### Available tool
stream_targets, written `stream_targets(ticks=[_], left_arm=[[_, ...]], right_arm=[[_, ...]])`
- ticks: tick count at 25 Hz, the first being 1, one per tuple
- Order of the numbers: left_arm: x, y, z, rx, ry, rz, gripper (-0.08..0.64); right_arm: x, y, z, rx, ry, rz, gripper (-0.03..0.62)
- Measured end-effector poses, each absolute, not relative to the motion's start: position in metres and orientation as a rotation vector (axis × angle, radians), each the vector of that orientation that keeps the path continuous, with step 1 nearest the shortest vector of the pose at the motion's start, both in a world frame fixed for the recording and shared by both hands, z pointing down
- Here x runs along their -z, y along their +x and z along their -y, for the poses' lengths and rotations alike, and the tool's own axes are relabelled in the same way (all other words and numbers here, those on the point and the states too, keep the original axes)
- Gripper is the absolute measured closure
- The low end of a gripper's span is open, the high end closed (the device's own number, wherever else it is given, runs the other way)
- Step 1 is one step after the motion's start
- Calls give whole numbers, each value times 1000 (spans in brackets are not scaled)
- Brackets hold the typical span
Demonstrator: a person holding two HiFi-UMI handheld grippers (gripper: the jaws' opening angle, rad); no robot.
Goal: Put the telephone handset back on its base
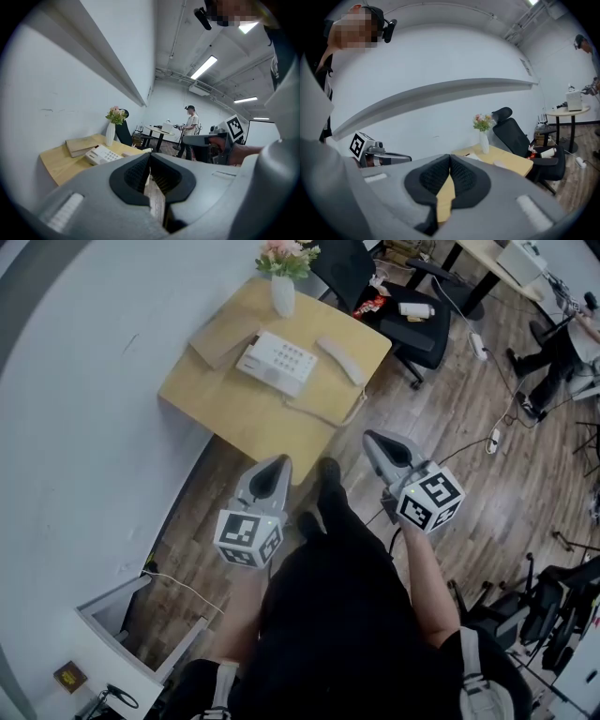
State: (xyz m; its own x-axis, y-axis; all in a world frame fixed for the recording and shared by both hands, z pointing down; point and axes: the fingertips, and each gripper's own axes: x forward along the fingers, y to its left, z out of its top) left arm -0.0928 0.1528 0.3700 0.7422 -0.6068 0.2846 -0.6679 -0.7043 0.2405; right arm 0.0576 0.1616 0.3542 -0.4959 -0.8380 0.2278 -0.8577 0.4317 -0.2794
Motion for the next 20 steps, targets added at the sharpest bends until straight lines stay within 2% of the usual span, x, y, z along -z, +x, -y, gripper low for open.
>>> stream_targets(ticks=[20], left_arm=[[-361, -50, -31, -311, 2589, 1047, 548]], right_arm=[[-377, 106, -26, -613, 1478, 2565, 522]])
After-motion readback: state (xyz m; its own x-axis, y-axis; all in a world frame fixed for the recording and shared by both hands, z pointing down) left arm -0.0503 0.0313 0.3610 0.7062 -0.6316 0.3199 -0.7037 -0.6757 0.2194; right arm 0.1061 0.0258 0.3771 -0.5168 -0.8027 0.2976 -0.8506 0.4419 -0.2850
